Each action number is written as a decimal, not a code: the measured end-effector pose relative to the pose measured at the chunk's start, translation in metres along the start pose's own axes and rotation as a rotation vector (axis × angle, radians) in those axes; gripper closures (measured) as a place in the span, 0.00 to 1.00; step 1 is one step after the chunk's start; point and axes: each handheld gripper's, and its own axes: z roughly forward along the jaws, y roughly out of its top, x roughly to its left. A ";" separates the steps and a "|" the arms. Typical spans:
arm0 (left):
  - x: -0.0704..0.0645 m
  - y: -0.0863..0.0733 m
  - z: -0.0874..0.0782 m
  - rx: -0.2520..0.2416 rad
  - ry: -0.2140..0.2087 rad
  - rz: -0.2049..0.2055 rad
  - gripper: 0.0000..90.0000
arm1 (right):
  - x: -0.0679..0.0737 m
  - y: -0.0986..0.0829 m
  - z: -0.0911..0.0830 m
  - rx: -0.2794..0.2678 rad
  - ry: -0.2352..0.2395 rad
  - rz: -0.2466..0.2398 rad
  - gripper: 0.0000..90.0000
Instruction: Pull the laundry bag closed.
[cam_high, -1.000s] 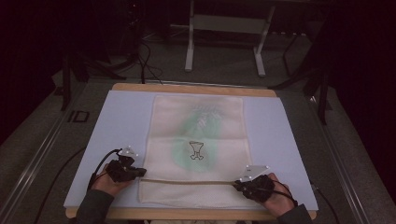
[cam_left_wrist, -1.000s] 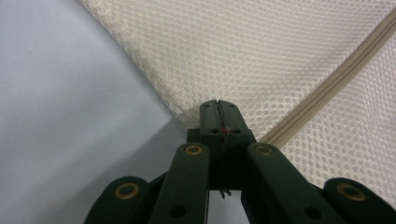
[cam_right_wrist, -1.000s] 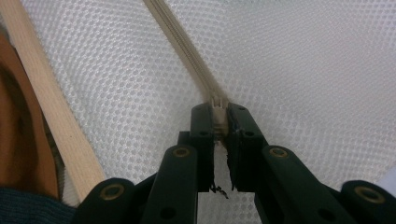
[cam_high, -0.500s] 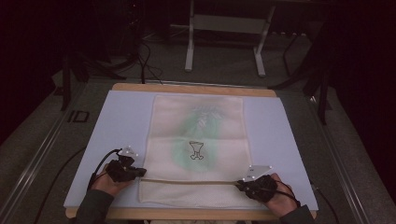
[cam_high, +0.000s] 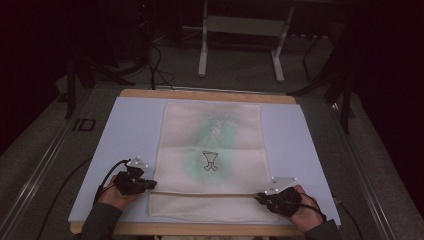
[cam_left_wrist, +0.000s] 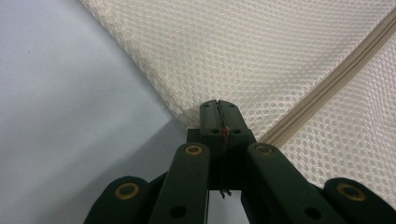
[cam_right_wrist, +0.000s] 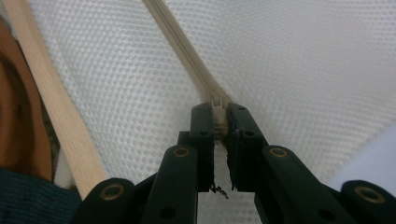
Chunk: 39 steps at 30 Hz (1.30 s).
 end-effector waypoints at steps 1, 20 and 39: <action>0.000 0.000 0.000 0.002 0.001 0.002 1.00 | -0.001 0.000 -0.001 -0.004 0.002 -0.001 0.91; 0.000 0.000 0.000 0.002 0.001 0.003 1.00 | -0.012 -0.005 -0.006 -0.015 0.023 -0.010 0.91; 0.000 0.001 0.000 0.002 0.000 0.002 1.00 | -0.031 -0.026 -0.019 -0.004 0.026 0.036 0.91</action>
